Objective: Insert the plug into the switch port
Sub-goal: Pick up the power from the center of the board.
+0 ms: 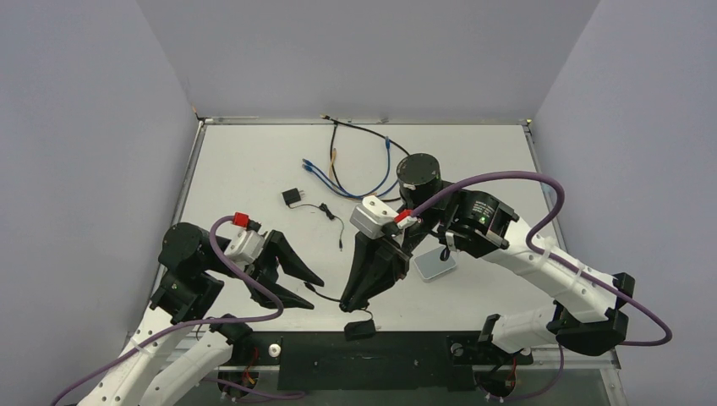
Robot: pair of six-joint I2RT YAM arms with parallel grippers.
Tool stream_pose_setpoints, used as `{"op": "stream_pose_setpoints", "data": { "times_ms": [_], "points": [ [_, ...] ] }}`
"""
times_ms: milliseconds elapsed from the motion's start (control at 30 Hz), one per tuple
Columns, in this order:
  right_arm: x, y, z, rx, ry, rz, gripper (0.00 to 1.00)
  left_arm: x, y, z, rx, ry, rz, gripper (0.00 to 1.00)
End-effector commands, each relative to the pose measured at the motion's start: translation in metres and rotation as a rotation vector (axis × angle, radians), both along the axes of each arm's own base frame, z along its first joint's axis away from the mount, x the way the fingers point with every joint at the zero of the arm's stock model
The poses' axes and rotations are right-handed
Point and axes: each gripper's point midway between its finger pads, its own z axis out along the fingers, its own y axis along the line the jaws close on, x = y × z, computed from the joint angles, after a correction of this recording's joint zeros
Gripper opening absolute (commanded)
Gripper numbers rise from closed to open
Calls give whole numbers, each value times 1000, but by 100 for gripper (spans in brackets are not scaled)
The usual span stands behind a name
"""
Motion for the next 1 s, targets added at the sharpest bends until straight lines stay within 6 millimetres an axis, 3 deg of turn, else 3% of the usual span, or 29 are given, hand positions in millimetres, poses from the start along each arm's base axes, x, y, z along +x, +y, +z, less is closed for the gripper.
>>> {"op": "stream_pose_setpoints", "data": {
  "times_ms": [0,433,967],
  "points": [
    [-3,3,2,41,-13,45,0,-8,4,13,-23,-58,-19,42],
    [-4,2,-16,6,2,45,0,-11,6,15,-27,-75,-22,39],
    [-4,-10,-14,34,-20,17,0,-8,5,12,-23,-76,-9,35]
  ]
}}
